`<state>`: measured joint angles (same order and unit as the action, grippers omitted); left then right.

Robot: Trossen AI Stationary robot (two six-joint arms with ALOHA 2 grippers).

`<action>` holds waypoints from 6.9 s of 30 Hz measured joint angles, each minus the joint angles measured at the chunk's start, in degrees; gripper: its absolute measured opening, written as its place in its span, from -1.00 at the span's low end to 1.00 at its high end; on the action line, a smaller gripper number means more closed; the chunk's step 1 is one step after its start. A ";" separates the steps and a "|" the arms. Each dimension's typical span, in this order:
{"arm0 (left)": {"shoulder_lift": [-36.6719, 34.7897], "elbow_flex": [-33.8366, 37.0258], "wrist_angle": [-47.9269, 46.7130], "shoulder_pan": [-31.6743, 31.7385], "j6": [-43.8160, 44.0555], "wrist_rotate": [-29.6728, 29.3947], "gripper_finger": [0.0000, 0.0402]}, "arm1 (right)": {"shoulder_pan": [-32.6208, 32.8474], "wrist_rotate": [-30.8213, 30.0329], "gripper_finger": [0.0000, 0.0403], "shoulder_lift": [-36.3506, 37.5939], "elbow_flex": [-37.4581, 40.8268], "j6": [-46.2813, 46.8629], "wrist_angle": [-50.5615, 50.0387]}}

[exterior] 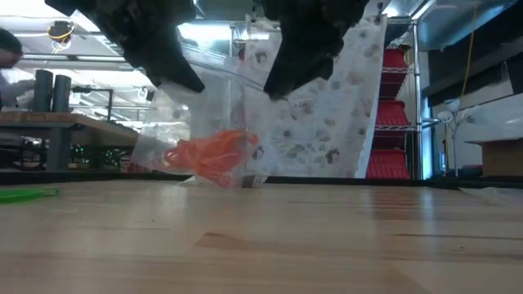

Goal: Sort rubber bands
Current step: Close the transparent zip bag

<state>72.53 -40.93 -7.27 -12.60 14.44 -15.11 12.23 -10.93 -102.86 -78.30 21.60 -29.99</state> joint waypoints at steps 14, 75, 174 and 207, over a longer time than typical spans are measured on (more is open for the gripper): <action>-0.06 0.00 3.39 2.81 22.63 17.79 -1.00 | -2.07 10.45 -0.19 6.28 -6.23 -10.60 -12.63; 3.62 12.32 -1.40 2.19 4.24 16.96 -0.26 | -4.28 17.13 -0.19 -10.19 15.17 -3.39 27.16; 15.94 18.82 27.61 9.99 9.55 0.86 -0.26 | -12.26 19.55 -0.19 -25.91 8.54 -11.34 54.28; 16.04 18.91 23.78 11.10 6.53 0.30 -0.26 | -11.99 22.78 -0.19 -25.18 8.37 -3.21 46.68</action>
<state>88.58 -22.02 16.51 -1.50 20.97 -14.81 0.24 11.85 -128.03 -69.93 18.39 16.69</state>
